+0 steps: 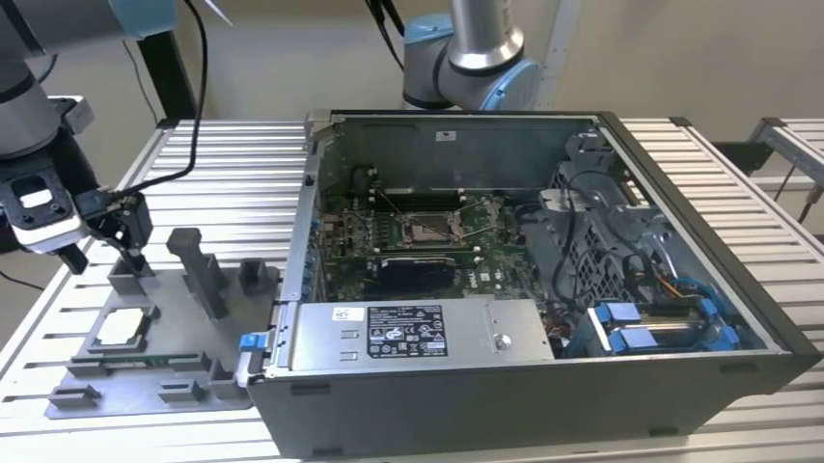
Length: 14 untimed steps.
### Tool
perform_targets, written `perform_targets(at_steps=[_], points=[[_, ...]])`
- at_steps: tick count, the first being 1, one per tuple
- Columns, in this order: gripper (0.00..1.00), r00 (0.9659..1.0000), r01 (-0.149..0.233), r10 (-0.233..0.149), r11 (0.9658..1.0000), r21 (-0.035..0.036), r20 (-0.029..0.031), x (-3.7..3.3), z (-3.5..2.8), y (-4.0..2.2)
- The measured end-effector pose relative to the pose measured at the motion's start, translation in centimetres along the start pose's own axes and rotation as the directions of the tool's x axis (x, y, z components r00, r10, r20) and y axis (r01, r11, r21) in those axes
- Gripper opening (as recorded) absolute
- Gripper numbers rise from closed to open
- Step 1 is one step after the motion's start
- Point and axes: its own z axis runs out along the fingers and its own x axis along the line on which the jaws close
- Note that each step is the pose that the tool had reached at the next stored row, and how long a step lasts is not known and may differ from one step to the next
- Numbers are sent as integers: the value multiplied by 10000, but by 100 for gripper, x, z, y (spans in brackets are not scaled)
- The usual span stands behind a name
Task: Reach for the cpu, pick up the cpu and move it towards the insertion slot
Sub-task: 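Pick up the cpu and move it towards the insertion slot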
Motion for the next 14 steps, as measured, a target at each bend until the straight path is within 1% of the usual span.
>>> perform_targets(at_steps=[6,11,14], points=[[100,10000,0,0,10000,-1,3,0,29,-1],[100,10000,-2,2,10000,-1,1,5,86,-8],[100,10000,-1,1,10000,0,0,6,126,-23]])
